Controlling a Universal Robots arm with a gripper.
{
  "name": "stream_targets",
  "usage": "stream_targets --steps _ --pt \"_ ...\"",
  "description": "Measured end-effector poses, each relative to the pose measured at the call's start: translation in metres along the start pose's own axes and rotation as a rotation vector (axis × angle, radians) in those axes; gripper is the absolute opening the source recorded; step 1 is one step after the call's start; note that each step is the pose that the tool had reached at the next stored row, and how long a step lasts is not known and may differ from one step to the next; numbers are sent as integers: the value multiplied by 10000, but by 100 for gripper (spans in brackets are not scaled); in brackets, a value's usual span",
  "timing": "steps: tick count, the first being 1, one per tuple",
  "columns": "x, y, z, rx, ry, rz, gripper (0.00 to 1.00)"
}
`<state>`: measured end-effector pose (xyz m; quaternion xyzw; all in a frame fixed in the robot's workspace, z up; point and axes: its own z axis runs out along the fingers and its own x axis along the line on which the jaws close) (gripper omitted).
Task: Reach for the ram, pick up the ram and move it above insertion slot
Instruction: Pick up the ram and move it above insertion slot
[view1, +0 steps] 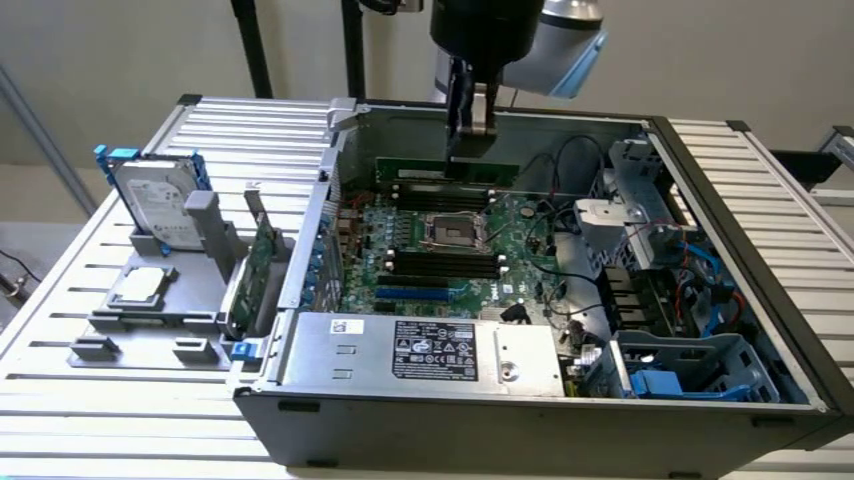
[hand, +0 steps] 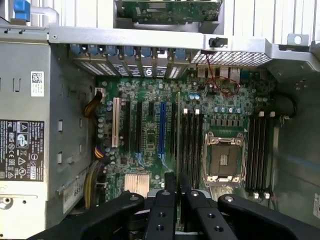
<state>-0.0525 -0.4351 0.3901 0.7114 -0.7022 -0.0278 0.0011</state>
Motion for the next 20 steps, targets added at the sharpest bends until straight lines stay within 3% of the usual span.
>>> stream_targets --steps 12,20 --pt "-159 -31 102 10 -9 228 14" --pt "-170 -35 109 12 -12 292 14"
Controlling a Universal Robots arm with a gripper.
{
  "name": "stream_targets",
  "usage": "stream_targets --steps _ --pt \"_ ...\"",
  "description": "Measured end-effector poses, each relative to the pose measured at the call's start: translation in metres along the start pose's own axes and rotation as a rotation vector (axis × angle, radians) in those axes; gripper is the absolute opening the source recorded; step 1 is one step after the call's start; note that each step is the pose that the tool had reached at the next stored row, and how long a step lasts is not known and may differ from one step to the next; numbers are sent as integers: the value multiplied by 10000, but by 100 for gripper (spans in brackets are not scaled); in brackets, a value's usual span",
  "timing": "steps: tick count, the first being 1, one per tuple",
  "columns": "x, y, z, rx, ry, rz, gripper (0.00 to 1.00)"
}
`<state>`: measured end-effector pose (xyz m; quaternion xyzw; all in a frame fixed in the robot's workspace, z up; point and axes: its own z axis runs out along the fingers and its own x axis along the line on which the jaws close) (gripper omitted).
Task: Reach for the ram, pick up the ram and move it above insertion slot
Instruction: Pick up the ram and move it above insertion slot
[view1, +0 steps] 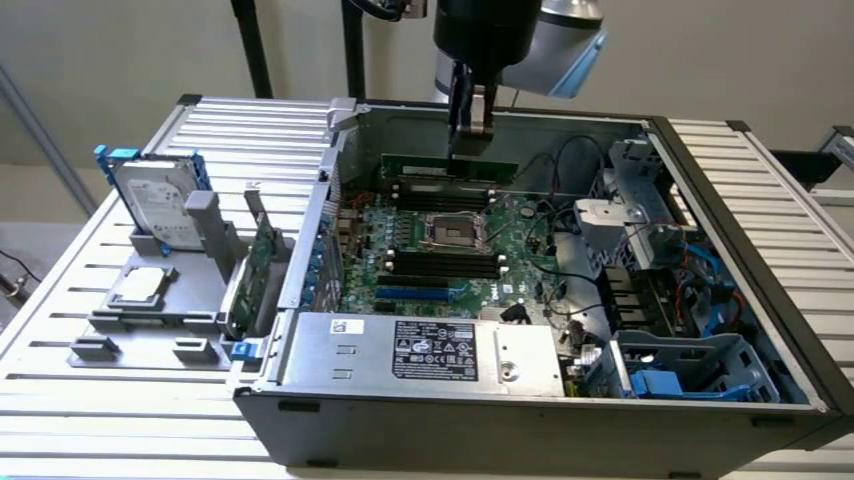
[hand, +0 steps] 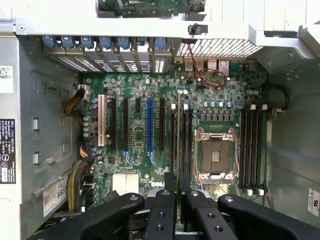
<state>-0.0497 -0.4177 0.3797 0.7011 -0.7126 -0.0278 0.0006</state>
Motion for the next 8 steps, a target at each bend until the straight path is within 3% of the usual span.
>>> stream_targets --steps 8 --pt "0 0 0 0 0 0 14"
